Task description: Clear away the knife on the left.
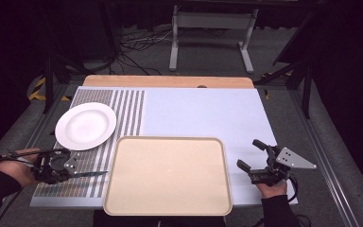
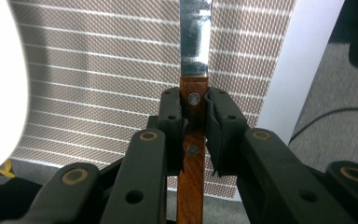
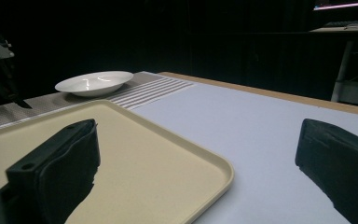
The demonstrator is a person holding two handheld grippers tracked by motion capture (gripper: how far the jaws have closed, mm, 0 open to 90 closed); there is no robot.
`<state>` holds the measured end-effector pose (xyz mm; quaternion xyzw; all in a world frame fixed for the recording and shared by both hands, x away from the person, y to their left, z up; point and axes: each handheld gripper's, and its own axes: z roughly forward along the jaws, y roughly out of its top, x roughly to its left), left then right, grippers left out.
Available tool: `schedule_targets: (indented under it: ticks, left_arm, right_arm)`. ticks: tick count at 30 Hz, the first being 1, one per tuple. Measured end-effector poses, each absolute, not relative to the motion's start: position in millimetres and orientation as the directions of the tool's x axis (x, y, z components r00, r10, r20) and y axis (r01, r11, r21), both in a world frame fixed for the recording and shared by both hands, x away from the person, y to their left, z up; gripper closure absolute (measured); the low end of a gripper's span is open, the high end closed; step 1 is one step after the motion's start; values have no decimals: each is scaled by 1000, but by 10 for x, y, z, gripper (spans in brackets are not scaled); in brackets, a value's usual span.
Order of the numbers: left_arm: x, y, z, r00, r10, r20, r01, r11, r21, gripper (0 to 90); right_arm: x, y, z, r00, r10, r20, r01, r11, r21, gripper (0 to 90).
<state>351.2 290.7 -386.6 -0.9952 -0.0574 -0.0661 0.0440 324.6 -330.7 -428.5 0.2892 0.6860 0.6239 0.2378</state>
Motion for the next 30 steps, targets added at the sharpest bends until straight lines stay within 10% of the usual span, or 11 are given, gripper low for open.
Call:
schedule_targets:
  ticks: [30]
  left_arm:
    - [3663, 2638, -3402, 823, 566, -39, 540, -760, 363, 777]
  right_arm:
    - [3246, -3314, -4289, -716, 697, 29, 104, 65, 992, 5]
